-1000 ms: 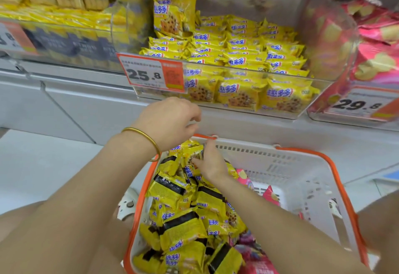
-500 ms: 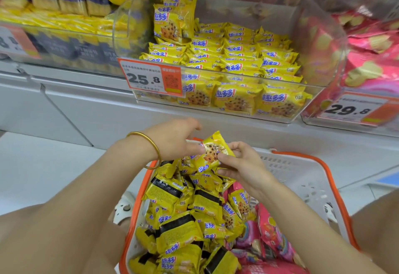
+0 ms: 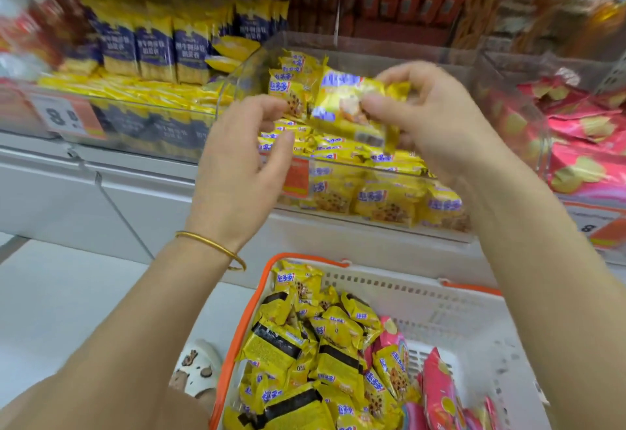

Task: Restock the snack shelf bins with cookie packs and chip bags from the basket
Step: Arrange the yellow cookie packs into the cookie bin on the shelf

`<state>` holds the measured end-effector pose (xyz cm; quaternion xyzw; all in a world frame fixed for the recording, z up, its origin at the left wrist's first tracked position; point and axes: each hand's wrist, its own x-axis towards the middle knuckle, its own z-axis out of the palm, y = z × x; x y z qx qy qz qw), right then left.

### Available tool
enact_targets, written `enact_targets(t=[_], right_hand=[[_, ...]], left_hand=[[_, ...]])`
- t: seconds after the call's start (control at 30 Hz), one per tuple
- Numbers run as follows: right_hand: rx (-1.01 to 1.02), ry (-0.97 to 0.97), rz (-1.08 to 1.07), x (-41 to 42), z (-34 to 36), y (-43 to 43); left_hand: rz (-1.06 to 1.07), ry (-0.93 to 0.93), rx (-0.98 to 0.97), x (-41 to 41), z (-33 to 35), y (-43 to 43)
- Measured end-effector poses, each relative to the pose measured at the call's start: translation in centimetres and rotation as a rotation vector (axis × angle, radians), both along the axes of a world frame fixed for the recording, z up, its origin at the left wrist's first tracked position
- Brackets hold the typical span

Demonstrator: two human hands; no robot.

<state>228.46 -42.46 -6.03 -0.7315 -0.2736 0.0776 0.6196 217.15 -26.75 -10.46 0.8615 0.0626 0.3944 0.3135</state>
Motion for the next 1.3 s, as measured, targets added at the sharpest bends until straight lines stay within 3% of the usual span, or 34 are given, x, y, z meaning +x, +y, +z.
enact_targets(t=[0.07,0.13,0.23,0.53,0.83,1.03,1.1,1.17,1.3], right_hand=[[-0.029,-0.115,-0.074,2.1,0.8,2.9],[-0.166,-0.256,-0.127,4.0,0.6,6.0],[-0.391,-0.398,-0.131,6.2,-1.4,10.0],[-0.578,-0.601,-0.151,7.8,-4.1,13.4],[-0.661,-0.582,-0.115,6.5,-2.4,11.5],[-0.407,-0.646,-0.14,-0.9,0.3,4.1],[-0.328,-0.578,-0.058,-4.2,-1.1,1.0],[-0.416,-0.408,0.072,-6.1,-4.9,-0.5],[-0.791,-0.158,0.262,-6.6,-14.8,1.2]], left_hand=[[0.082,0.094,0.266,0.4,-0.5,0.9],[0.066,0.229,0.374,0.7,-1.0,1.1],[0.073,0.353,0.414,0.9,-1.6,0.7],[0.075,0.306,0.401,1.2,-1.9,0.8],[0.038,0.245,0.403,0.9,-2.1,1.1],[-0.018,0.165,0.408,-0.6,-1.1,0.3],[-0.039,0.175,0.385,-1.2,-1.2,0.0],[-0.02,0.157,0.406,-1.5,-1.5,-0.3],[-0.073,0.226,0.433,-1.6,-2.2,-1.1]])
